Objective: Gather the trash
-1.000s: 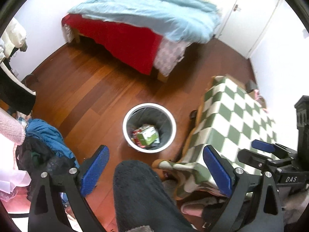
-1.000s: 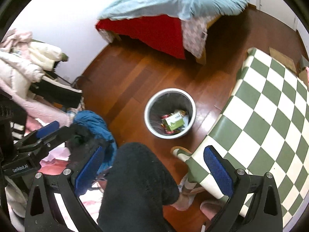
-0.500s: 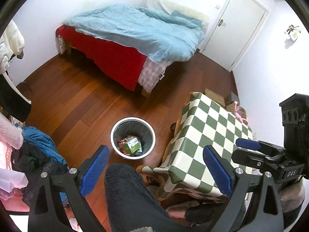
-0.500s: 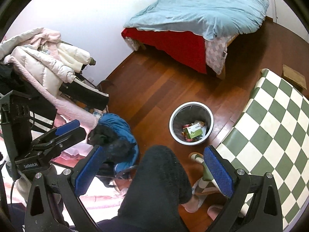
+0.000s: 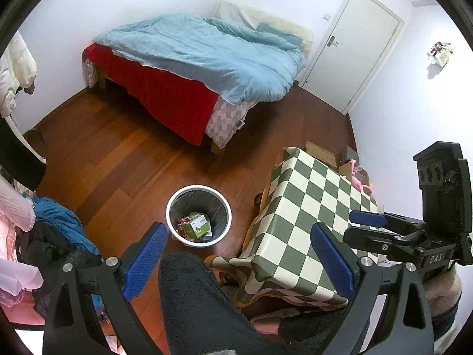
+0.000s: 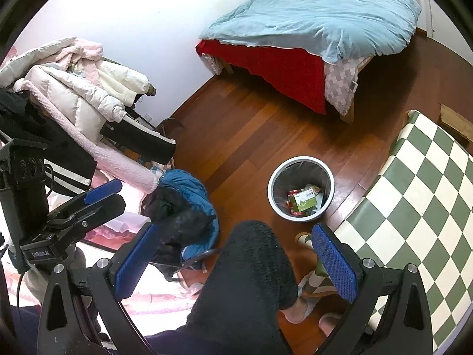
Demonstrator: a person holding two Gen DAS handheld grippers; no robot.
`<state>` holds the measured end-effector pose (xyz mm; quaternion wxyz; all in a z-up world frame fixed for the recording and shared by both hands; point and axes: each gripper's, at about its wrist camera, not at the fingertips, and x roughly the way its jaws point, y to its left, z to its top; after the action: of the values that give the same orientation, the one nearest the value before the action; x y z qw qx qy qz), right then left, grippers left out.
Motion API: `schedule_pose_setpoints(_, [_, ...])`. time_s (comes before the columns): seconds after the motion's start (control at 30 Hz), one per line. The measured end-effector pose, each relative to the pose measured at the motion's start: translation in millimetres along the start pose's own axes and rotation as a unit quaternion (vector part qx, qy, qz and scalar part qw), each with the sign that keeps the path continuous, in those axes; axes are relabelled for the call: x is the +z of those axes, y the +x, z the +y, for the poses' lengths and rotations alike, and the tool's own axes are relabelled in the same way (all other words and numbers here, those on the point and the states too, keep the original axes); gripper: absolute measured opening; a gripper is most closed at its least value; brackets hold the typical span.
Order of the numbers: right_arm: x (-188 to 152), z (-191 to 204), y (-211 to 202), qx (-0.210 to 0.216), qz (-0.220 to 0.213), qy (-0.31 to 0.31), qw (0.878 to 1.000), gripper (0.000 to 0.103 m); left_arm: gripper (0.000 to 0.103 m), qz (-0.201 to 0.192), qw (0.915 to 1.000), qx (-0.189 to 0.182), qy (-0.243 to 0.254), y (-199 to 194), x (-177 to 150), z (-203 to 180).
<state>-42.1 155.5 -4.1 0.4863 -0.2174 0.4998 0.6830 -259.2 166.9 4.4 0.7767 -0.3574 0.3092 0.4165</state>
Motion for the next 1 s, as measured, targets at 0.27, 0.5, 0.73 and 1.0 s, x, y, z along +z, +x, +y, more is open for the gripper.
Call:
schedule_pose_setpoints(0.27, [0.5,-0.4,-0.3,-0.001,-0.001,-0.001,1.0,0.103,0.099,-0.005,1.0,0.004,0.002,-0.8,-1.4,0.7])
schedule_pose_setpoints(0.5, [0.9,-0.1,-1.4,-0.002,0.0,-0.001,1.0,0.103,0.103,-0.002,1.0,0.001,0.002,0.0,-2.9,-1.2])
schedule_pose_setpoints(0.73, [1.4,1.3,-3.2,-0.001,0.002,-0.004,1.0,0.103,0.103,-0.002,1.0,-0.001,0.001,1.2,-3.7,-4.2])
schedule_pose_setpoints(1.0, [1.8,4.3,-5.4,-0.001,0.001,-0.005,1.0,0.103,0.103,-0.003,1.0,-0.003,0.001,1.0,-3.6,-7.5])
